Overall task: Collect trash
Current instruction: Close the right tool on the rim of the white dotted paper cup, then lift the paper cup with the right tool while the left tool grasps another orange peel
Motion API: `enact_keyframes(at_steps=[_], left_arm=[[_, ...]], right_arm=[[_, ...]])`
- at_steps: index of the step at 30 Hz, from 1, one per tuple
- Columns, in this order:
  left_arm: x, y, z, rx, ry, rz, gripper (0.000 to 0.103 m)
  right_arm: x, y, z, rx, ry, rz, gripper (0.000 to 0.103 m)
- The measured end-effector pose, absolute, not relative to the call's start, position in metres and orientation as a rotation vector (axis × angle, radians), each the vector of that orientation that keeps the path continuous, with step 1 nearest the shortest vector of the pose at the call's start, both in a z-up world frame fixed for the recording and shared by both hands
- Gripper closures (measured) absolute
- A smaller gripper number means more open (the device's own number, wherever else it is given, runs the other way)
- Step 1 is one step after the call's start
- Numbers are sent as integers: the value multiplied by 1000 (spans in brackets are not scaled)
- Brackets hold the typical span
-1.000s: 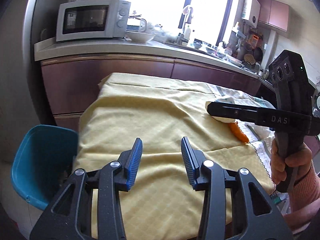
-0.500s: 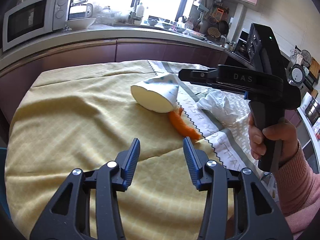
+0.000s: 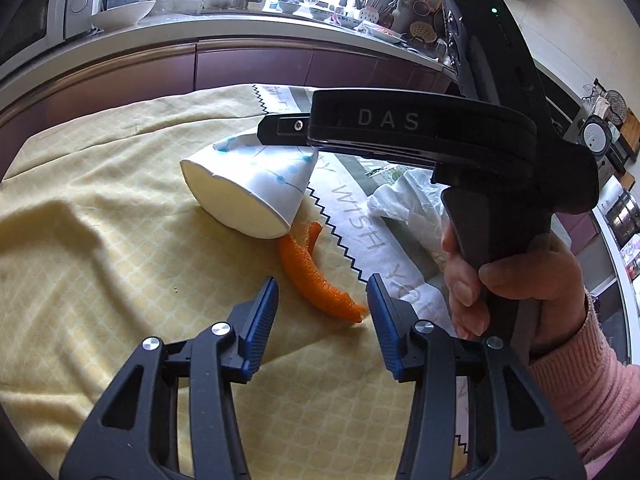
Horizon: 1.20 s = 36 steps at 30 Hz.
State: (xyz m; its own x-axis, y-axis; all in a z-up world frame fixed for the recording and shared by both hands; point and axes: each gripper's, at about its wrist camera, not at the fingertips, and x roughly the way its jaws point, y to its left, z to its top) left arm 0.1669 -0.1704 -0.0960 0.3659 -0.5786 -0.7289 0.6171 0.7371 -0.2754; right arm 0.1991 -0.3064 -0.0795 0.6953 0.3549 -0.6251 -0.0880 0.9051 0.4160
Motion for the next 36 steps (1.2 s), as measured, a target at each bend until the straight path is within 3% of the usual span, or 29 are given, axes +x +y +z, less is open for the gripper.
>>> enact_keyframes(at_steps=[5,7,15,36], left_arm=[[178,-170,-105,18,965,-773,72],[179,-169,-105,9,967,-778,77],[177,-159,-102,17,944,-748,81],[135,-44,-71,1,817,-592,83]], right_arm=[[201,-307,-85,377,786,267,57],[200,-306,-87,379,789,273,64],[189,-304,-80,370,764,311,88],[162,-279,-60,459,679,417,89]])
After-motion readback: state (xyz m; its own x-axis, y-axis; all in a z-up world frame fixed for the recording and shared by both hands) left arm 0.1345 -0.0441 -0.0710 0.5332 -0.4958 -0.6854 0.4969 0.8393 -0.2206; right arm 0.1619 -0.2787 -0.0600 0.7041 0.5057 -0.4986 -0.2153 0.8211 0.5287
